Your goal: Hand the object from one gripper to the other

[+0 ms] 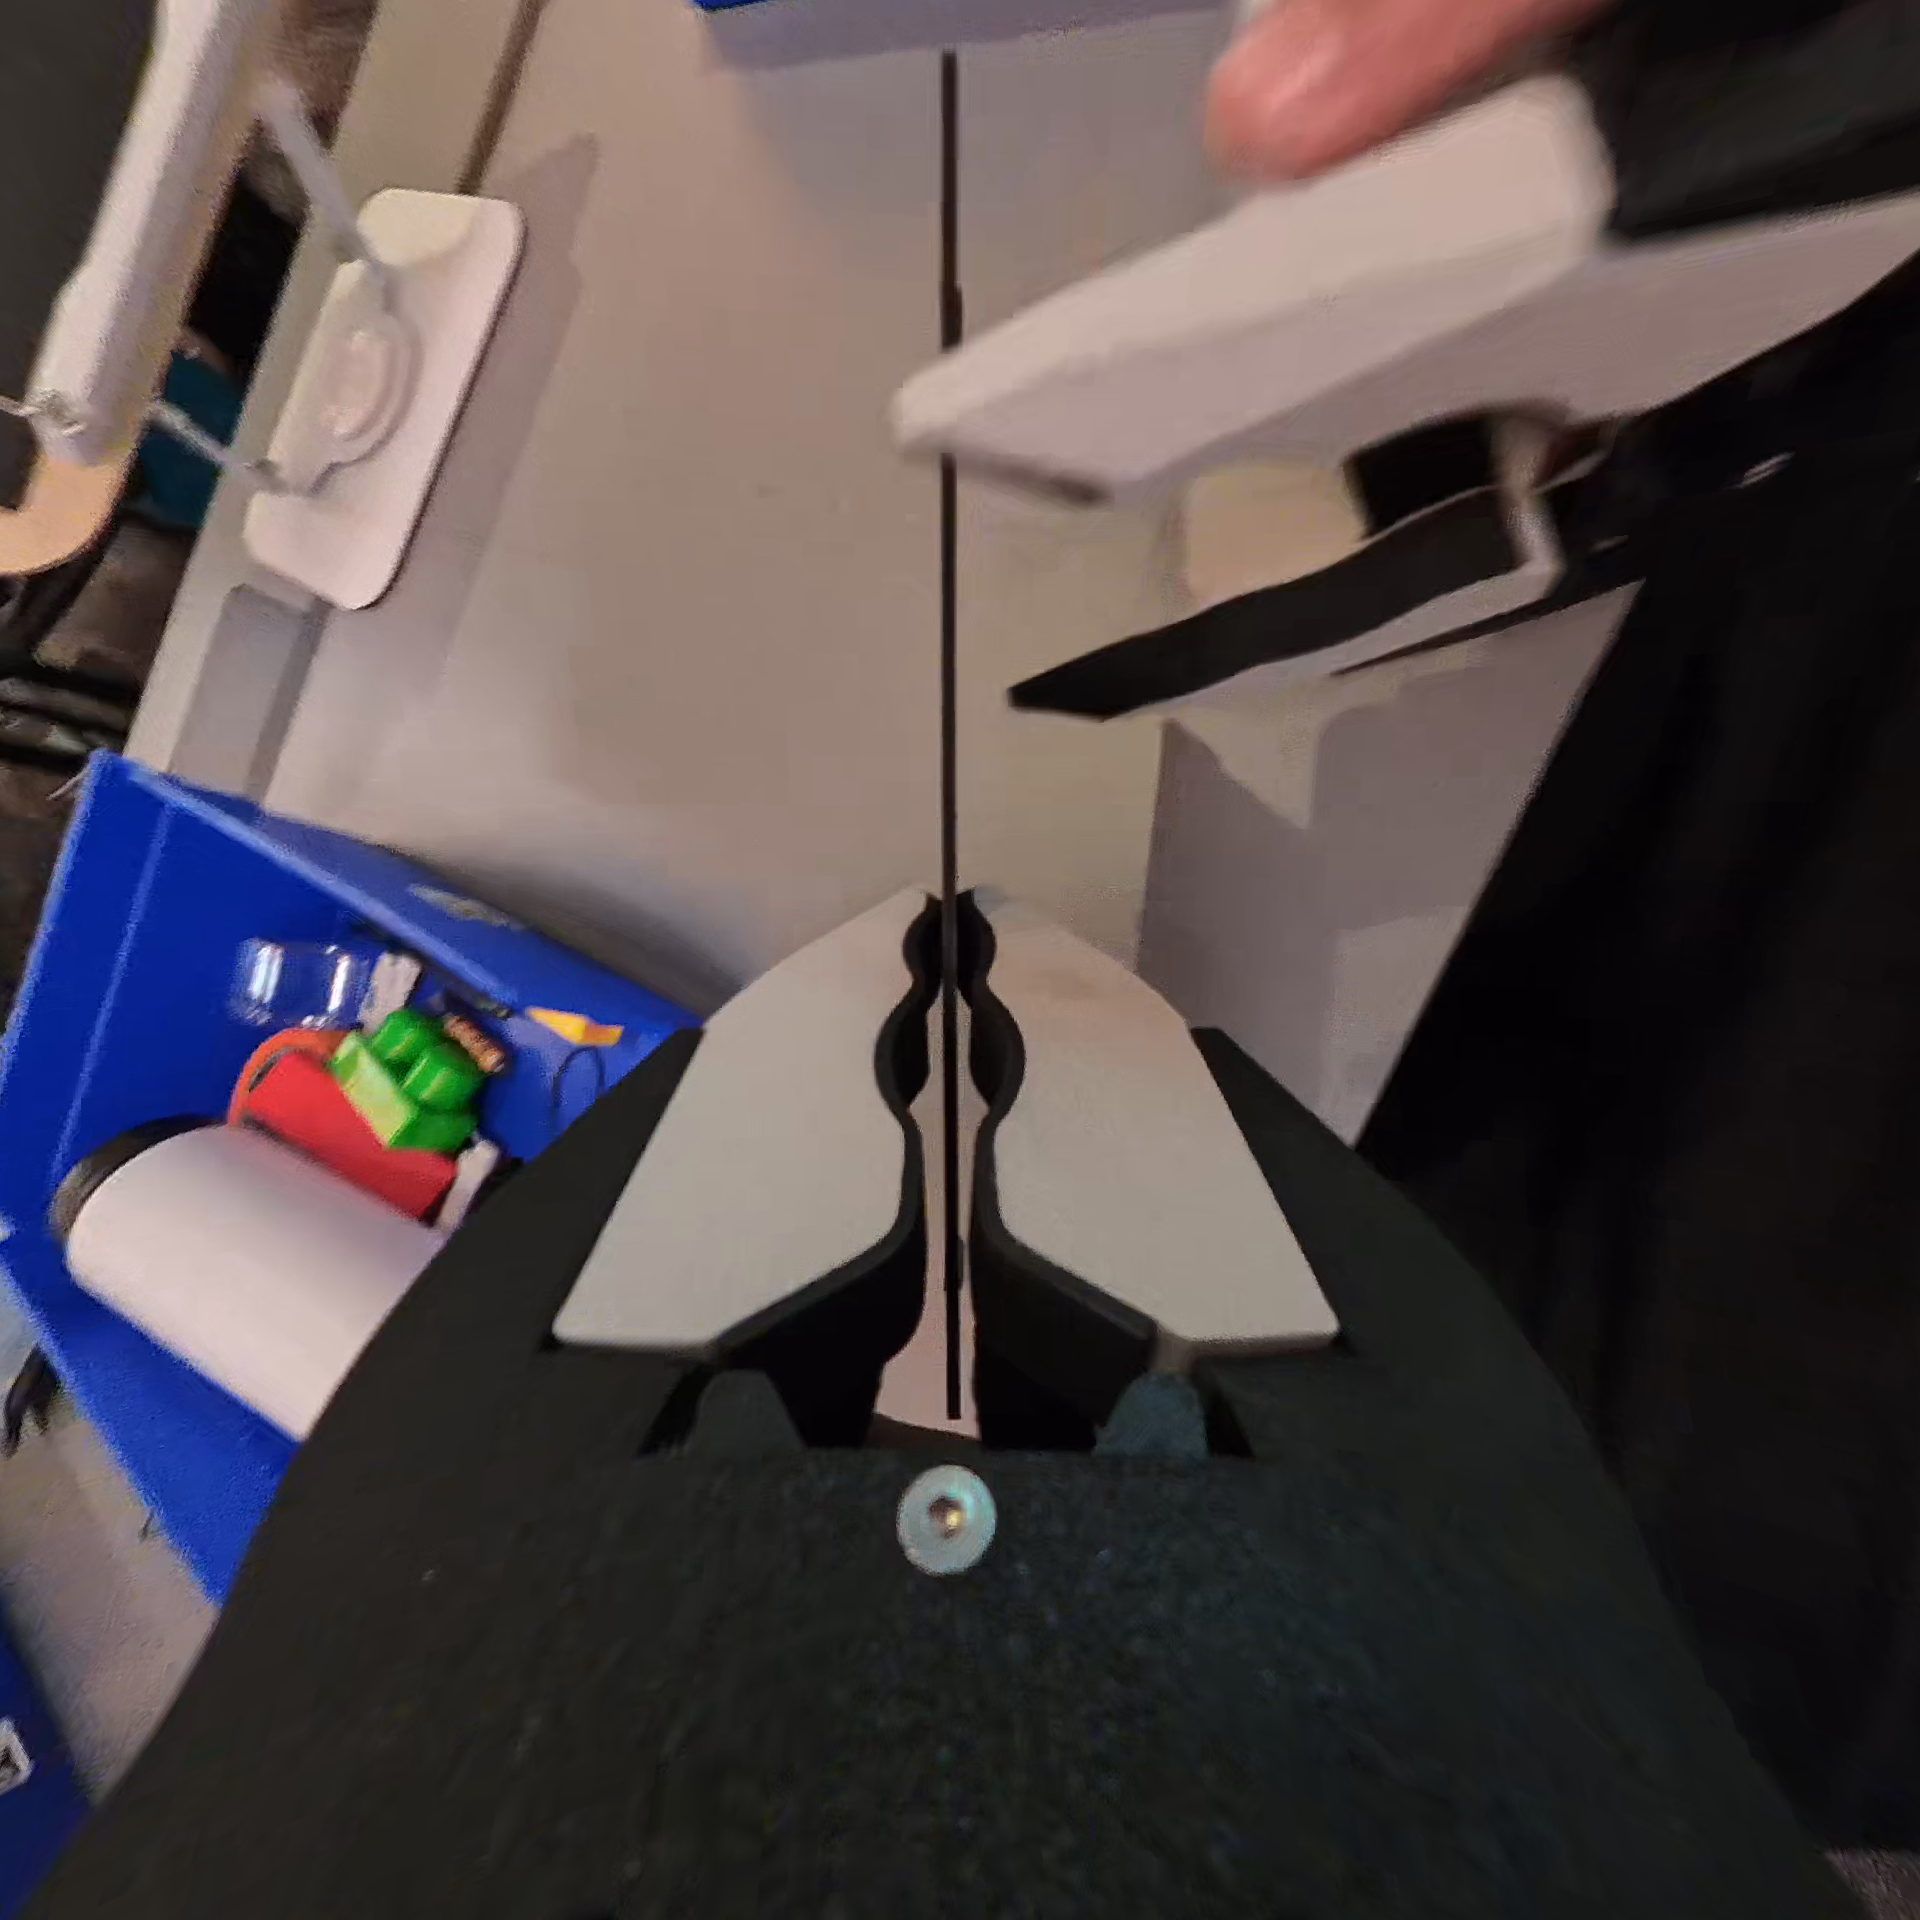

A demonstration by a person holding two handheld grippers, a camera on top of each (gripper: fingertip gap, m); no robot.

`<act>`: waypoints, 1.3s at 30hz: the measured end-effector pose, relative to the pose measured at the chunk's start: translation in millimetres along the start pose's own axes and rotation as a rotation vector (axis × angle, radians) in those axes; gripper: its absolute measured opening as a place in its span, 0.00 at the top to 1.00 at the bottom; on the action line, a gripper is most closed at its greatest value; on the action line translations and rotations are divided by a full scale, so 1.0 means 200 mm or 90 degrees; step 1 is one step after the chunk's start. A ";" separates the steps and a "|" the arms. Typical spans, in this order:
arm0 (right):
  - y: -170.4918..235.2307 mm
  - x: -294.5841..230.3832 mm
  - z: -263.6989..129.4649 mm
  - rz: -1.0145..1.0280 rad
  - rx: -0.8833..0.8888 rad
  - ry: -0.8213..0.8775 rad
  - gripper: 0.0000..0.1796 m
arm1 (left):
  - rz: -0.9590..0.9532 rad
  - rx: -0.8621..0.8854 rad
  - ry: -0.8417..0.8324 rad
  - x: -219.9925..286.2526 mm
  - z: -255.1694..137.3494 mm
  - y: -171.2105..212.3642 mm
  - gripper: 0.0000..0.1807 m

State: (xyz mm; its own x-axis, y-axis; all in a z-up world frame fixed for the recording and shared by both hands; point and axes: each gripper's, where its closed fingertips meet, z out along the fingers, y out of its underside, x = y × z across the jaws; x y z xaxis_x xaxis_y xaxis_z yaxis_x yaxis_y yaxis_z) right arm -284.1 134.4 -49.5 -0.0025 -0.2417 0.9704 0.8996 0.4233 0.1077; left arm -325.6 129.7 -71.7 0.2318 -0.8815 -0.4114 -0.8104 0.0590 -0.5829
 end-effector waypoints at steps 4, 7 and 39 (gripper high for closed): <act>0.10 0.08 -0.02 0.248 -0.001 -0.019 0.54 | -0.120 0.104 -0.039 -0.17 -0.09 -0.05 0.99; 0.16 0.08 0.00 0.581 0.012 -0.108 0.55 | -0.217 0.303 0.021 -0.20 -0.22 -0.22 0.99; 1.83 0.59 -0.24 0.985 -0.457 -0.136 1.00 | -0.616 0.565 0.219 0.09 -0.26 0.12 0.81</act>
State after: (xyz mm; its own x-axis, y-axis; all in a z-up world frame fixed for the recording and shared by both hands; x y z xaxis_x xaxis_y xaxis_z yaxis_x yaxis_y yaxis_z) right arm 66.0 218.8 94.2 0.9889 0.1204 0.0869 0.1222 -0.3273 -0.9370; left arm -368.3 89.9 -55.8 0.2551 -0.8051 0.5355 0.2469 -0.4812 -0.8411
